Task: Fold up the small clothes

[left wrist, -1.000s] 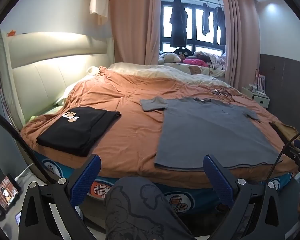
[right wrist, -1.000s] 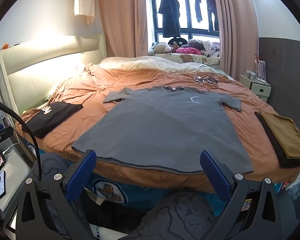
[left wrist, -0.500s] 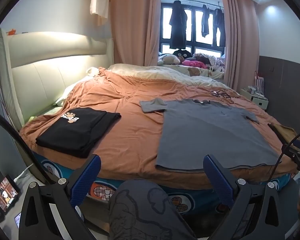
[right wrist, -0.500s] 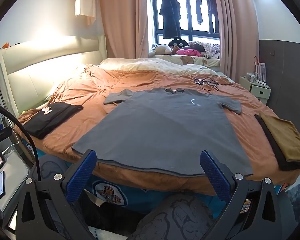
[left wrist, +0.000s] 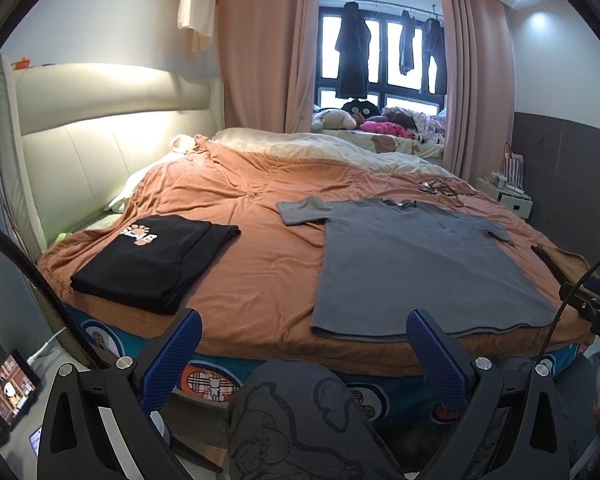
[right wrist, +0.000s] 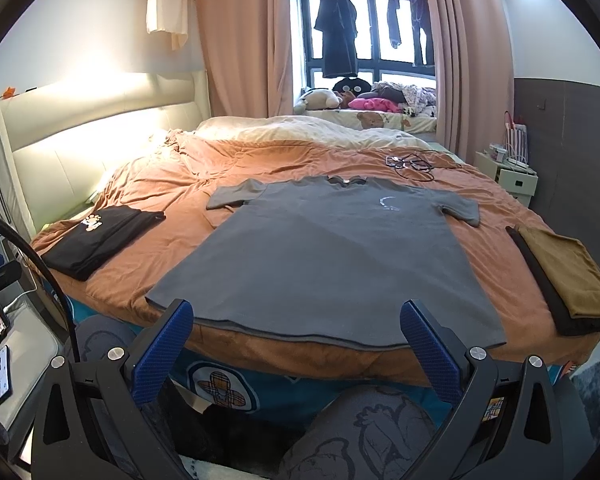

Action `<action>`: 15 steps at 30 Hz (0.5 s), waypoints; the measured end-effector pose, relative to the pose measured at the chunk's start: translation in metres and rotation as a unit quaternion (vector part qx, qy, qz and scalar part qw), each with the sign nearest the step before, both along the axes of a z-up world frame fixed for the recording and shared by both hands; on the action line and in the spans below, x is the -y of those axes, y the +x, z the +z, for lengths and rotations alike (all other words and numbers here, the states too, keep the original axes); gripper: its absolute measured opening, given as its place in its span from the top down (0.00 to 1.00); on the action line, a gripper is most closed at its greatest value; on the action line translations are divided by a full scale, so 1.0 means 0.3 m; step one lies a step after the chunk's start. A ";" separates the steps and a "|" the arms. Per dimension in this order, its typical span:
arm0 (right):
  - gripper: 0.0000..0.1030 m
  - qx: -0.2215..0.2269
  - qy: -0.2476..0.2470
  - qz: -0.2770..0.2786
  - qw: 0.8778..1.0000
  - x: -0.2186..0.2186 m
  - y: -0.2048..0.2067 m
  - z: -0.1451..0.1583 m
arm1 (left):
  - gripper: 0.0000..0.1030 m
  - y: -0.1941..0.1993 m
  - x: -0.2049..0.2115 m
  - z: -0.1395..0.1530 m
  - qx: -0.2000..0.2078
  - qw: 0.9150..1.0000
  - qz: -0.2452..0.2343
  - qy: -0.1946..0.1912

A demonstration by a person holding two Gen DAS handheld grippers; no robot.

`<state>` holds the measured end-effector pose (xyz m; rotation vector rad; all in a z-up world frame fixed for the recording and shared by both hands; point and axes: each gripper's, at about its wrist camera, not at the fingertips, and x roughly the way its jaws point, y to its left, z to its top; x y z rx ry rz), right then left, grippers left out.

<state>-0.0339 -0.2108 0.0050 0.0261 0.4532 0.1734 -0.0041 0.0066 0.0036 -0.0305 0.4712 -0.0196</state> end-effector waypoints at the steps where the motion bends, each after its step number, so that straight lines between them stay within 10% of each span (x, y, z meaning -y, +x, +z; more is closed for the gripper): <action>1: 0.00 0.000 0.000 0.000 1.000 0.000 0.000 0.000 | 0.00 -0.004 -0.001 -0.001 0.001 1.000 -0.001 0.000; 15: 0.00 -0.002 -0.002 -0.006 1.000 0.010 -0.028 0.005 | 0.00 -0.025 0.011 -0.001 0.002 1.000 -0.015 -0.005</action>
